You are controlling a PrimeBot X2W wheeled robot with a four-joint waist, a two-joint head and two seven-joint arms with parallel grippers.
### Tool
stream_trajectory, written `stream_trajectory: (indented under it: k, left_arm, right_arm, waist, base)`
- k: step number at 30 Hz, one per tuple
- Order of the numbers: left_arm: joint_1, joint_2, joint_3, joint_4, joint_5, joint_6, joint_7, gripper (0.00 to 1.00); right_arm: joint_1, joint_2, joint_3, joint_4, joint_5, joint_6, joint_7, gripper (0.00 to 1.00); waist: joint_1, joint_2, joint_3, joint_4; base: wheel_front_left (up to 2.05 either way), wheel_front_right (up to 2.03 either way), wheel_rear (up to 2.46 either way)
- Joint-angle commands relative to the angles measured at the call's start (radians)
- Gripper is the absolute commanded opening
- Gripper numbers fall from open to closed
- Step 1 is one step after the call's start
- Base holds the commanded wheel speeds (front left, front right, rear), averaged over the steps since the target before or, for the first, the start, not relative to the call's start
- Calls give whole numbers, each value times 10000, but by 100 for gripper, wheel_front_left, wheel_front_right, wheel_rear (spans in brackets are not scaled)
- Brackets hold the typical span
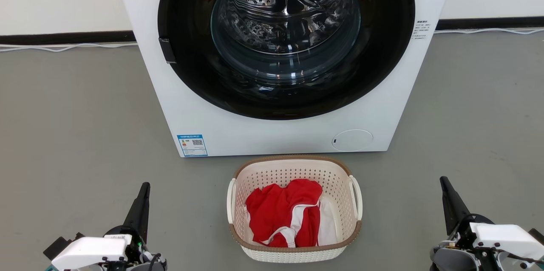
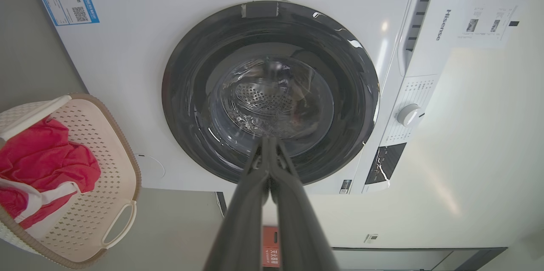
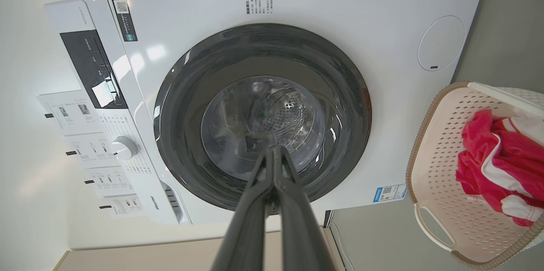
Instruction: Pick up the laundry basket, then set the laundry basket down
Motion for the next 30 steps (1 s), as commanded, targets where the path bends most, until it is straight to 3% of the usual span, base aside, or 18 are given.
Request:
stream_trajectory:
  k: [1,6,7,15,30]
  left_arm:
    - [-520,106,305,-289,-5,-73,62,0]
    - [-520,106,305,-289,-5,-73,62,0]
    - [0,0,0,3,0,0,-1,100]
    - [97,-27,-150,127,56,-2,-206,100]
    - [81,-11,-323,151,717,-10,-616,100]
  right_arm:
    - [-435,-93,190,-311,68,71,77,0]
    - [-435,-93,190,-311,68,71,77,0]
    - [0,0,0,3,0,-2,-1,100]
    - [118,12,68,26,-30,0,-143,100]
    - [182,-237,414,-146,-696,8,-594,100]
  waist:
    - [0,0,0,0]
    - [0,0,0,0]
    - [0,0,0,0]
    - [22,0,-14,1]
    - [1,0,15,-2]
  base:
    - [0,0,0]
    - [0,0,0]
    - [0,0,0]
    - [0,0,0]
    - [0,0,0]
